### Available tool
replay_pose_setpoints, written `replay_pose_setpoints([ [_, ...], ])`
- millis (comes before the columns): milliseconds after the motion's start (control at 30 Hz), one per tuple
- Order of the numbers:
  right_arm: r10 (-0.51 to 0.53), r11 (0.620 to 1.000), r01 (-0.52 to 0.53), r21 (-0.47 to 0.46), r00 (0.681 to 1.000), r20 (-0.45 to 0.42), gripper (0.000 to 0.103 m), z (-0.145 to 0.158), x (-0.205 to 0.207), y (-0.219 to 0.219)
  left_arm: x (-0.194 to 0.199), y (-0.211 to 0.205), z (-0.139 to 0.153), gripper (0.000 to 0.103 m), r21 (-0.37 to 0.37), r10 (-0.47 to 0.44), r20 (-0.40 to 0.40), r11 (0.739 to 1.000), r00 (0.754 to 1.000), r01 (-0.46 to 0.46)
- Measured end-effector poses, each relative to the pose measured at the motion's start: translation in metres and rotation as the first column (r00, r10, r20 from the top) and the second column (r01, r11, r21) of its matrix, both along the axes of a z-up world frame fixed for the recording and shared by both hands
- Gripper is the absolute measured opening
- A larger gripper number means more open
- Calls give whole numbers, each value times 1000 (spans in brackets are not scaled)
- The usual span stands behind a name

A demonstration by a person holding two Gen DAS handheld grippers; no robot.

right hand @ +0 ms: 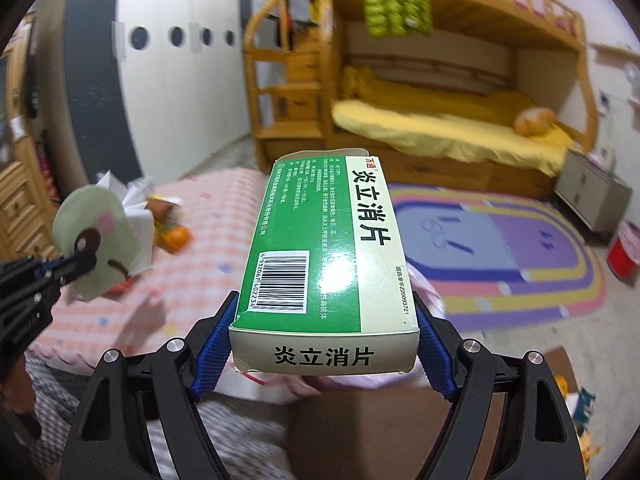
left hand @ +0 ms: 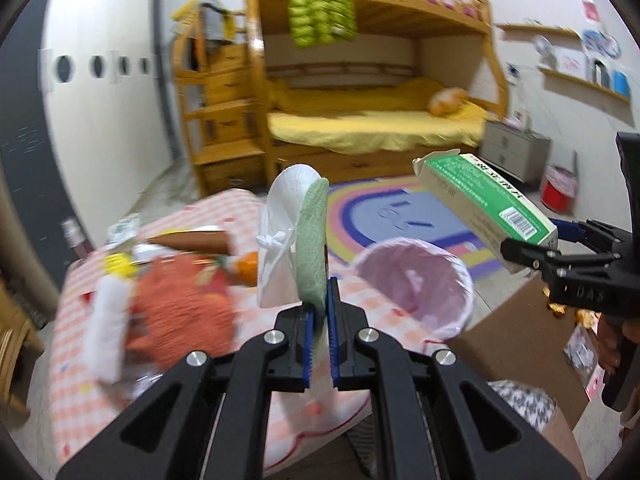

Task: Collect trash
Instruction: 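Carry the green box and white tissue to the pink bin and release both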

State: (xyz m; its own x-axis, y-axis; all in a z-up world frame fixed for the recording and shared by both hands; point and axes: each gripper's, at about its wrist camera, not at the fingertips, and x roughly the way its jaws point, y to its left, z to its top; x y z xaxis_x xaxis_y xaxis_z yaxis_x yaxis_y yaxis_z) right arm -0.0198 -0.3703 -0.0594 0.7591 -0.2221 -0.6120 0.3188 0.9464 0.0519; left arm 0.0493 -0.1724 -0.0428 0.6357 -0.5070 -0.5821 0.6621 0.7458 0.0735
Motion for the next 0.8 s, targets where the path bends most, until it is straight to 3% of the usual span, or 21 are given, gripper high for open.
replay_pose_setpoints([
  [200,-86,996,89,27,992,-89,80,-36,14,-31,17,-61,-25,4,58,-124,-47,990,991,127],
  [500,-123,990,132,53,982,-143,81,-69,47,-66,50,-134,-47,7,100,-242,-125,962,962,255],
  [567,-102,989,117,86,982,-157,85,-78,58,-73,55,-142,-49,22,110,-244,-127,960,961,258],
  [600,-105,988,122,94,980,-171,87,-84,63,-76,58,-142,-50,44,109,-244,-127,960,962,258],
  [633,-114,987,132,91,977,-178,87,-87,65,-78,60,-141,-50,53,103,-239,-125,962,963,252],
  [800,-147,983,164,87,974,-172,87,-83,57,-80,69,-124,-41,53,72,-186,-128,978,974,196],
])
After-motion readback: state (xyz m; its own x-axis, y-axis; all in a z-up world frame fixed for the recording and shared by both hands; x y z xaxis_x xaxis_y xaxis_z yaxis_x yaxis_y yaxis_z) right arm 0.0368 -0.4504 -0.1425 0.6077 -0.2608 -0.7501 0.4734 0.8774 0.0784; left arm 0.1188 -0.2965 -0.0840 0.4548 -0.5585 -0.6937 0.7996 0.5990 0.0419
